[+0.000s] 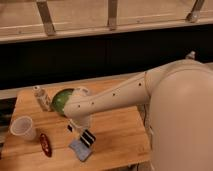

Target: Place the eraser on the white sponge

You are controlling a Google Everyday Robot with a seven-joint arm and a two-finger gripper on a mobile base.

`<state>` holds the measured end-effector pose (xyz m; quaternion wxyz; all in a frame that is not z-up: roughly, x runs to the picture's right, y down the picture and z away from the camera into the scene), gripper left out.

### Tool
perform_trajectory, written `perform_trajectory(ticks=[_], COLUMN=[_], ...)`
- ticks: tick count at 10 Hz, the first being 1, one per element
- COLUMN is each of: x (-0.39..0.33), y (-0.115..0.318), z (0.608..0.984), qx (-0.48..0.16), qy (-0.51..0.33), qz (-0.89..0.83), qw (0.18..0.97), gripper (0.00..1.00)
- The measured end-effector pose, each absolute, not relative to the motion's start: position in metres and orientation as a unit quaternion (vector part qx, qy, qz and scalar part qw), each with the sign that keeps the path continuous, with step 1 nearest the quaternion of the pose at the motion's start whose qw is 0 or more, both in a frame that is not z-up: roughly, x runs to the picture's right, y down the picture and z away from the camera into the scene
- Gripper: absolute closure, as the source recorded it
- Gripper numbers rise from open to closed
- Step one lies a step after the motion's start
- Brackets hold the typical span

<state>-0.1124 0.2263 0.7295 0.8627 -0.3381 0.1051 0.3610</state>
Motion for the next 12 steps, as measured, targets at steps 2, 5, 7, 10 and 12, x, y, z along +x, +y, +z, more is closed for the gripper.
perform_trajectory(ticks=[2,5,7,10,12], x=[-0.096,-0.109,-0.123,-0.134,-0.132], y=[0.243,0.269,0.278,0.284,0.283], z=[0.728,0.726,0.724,0.721,0.722], qx=[-0.361,-0.390,-0.403,-0.407,-0.407], qy=[0.119,0.115,0.108,0.110,0.111], qz=[0.355,0.329,0.310,0.292,0.294], qw=[0.854,0.852,0.855,0.858,0.858], gripper=[1.00,1.00,1.00,0.98,0.98])
